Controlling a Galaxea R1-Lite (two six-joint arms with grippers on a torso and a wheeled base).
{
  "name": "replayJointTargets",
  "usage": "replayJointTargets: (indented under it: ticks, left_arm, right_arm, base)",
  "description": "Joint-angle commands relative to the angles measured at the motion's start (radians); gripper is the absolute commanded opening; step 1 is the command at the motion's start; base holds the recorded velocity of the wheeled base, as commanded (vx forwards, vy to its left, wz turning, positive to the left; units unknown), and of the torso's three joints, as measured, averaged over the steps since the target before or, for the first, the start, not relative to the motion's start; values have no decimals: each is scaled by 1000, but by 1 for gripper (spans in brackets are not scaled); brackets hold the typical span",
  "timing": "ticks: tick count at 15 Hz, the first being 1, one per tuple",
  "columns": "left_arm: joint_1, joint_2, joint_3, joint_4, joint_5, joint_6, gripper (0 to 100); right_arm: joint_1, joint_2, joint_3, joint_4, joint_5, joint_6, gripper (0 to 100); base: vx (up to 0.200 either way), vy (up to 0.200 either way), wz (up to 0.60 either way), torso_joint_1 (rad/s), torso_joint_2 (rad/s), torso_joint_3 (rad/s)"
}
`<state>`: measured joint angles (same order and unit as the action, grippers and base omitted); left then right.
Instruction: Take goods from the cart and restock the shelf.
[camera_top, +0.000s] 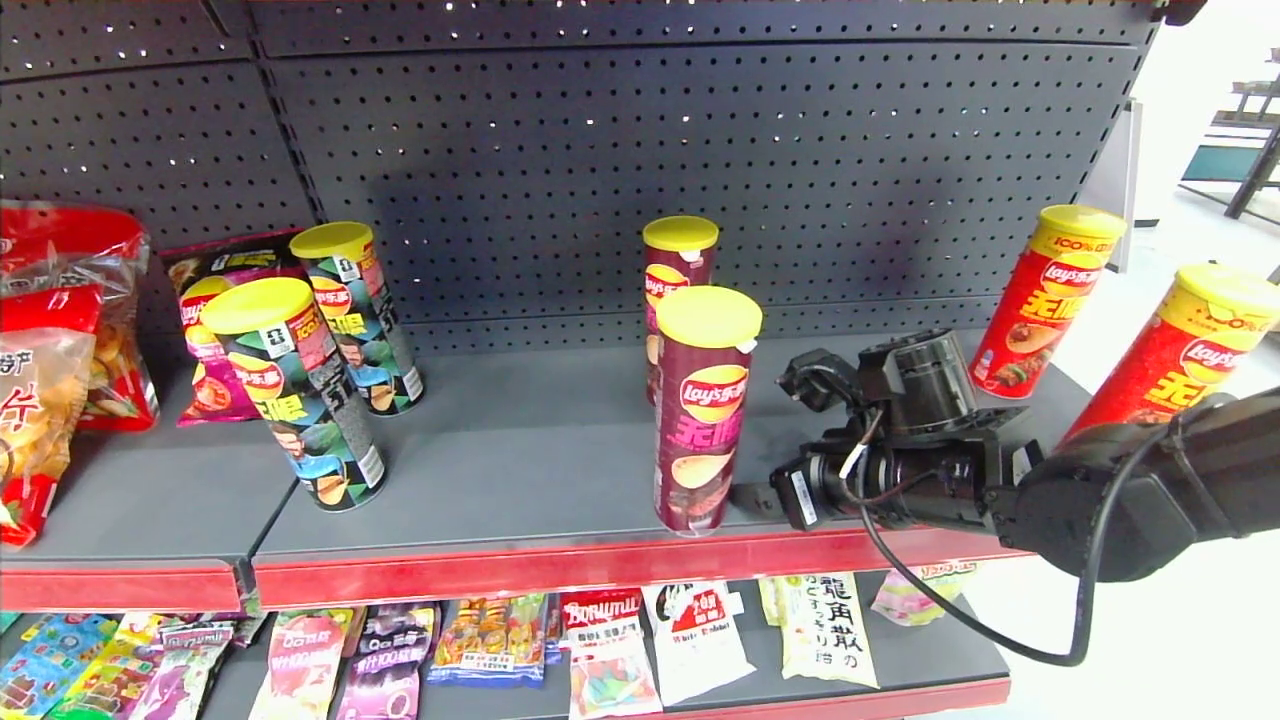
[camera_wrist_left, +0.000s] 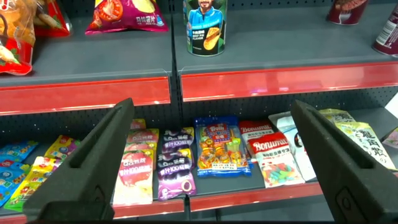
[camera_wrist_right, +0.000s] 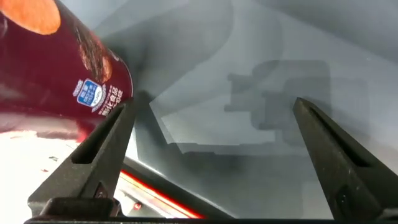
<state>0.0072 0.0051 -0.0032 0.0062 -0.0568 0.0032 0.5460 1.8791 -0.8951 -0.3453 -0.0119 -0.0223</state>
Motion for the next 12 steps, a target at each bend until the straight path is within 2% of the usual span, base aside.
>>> replayJointTargets:
  ticks: [1, 12]
  left_arm:
    - [0, -1, 0, 0, 0, 0, 100]
    - [0, -1, 0, 0, 0, 0, 100]
  right_arm:
    - [12, 5, -1, 0, 0, 1, 100]
    - [23, 3, -5, 0, -2, 1, 100]
  base:
    - [0, 0, 0, 0, 0, 0]
    - [0, 0, 0, 0, 0, 0]
